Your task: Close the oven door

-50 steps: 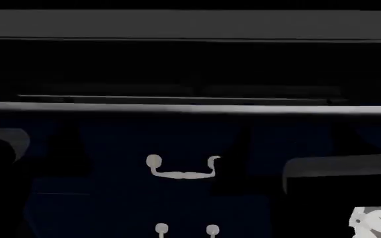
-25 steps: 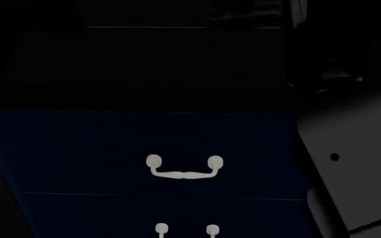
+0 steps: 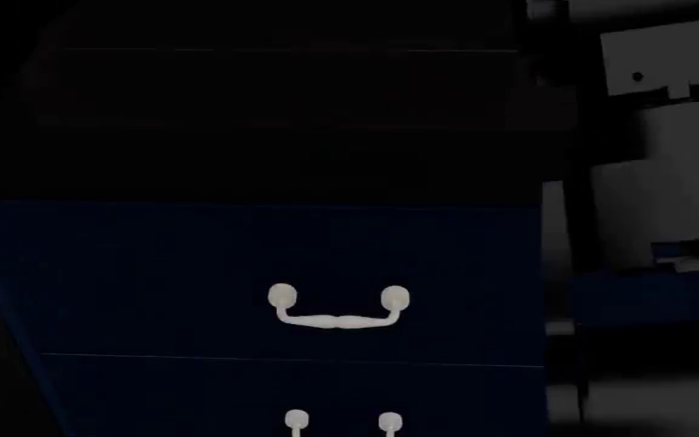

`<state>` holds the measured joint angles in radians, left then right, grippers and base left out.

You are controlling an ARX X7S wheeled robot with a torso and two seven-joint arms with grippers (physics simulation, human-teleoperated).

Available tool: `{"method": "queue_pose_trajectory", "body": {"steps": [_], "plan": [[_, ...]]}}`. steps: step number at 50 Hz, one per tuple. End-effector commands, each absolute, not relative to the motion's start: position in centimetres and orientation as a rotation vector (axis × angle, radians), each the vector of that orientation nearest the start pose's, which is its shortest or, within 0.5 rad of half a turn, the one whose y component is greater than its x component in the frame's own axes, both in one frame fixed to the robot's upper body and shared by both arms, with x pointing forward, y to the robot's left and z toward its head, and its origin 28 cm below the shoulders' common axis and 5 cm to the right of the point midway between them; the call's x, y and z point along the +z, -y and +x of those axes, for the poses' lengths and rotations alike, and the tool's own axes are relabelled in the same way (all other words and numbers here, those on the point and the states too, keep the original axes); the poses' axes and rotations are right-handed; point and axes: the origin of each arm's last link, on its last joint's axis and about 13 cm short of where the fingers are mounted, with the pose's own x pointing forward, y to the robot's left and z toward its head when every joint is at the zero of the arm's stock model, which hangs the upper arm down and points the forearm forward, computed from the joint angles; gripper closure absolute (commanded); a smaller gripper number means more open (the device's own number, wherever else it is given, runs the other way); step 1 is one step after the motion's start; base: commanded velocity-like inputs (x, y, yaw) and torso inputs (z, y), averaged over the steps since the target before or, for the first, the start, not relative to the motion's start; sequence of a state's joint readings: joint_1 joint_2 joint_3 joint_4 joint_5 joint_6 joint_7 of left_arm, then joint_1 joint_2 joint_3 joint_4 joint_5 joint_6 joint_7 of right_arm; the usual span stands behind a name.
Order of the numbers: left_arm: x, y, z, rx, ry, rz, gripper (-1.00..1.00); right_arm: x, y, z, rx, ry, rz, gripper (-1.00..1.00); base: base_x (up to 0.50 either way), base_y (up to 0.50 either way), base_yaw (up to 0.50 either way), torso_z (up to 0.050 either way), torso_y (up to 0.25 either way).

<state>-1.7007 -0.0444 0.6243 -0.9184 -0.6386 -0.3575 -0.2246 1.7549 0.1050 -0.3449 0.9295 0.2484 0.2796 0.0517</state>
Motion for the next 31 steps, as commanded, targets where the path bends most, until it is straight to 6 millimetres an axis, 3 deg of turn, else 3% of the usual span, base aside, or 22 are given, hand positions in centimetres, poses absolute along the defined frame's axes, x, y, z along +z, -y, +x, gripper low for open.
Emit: {"method": "queue_pose_trajectory", "body": {"steps": [1, 7, 8, 12, 31], "plan": [[40.5, -17.6, 42.0, -0.001, 0.288, 0.037, -1.0, 43.9, 10.4, 41.2, -0.008, 0.473, -0.183, -1.0, 0.0, 0.0, 0.0, 0.0, 0.0], [39.4, -18.0, 42.2, 0.037, 0.22, 0.121, -1.0, 43.8, 10.1, 41.2, -0.024, 0.436, -0.216, -1.0, 0.0, 0.0, 0.0, 0.0, 0.0], [39.2, -17.9, 42.2, 0.002, 0.195, 0.063, -1.0, 43.6, 10.0, 41.3, -0.026, 0.43, -0.232, -1.0, 0.0, 0.0, 0.0, 0.0, 0.0], [38.7, -18.1, 42.2, 0.013, 0.169, 0.094, -1.0, 42.6, 10.2, 41.6, -0.046, 0.386, -0.248, -1.0, 0.0, 0.0, 0.0, 0.0, 0.0], [38.7, -18.0, 42.2, -0.003, 0.154, 0.068, -1.0, 42.6, 10.2, 41.6, -0.046, 0.386, -0.248, -1.0, 0.0, 0.0, 0.0, 0.0, 0.0]]}}
